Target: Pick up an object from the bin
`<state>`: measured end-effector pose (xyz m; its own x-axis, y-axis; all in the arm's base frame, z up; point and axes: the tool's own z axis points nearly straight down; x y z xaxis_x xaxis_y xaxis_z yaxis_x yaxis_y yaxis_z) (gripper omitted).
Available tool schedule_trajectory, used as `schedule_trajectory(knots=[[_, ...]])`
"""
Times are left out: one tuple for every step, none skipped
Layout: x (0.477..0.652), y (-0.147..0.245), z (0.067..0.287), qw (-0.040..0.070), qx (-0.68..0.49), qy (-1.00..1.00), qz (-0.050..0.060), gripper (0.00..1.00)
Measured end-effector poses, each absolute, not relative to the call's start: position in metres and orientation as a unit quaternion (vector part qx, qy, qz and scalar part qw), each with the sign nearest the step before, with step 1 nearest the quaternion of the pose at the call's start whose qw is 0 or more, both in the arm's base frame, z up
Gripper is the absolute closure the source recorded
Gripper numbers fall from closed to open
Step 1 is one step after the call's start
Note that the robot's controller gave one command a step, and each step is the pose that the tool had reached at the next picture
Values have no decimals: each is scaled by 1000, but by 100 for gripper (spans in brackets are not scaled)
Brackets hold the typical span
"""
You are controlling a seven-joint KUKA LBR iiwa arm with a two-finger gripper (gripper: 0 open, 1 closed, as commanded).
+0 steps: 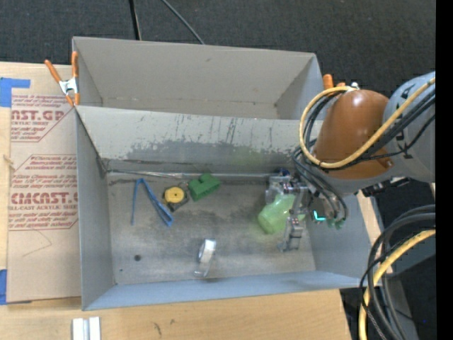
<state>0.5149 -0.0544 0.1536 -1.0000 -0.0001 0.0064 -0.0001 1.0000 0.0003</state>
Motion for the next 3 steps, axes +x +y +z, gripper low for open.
schedule_trajectory(knots=[[573,-124,68,0,156,-988,0,0],[567,-102,69,-1,224,-975,-1,0],[568,-101,69,-1,224,-975,-1,0]])
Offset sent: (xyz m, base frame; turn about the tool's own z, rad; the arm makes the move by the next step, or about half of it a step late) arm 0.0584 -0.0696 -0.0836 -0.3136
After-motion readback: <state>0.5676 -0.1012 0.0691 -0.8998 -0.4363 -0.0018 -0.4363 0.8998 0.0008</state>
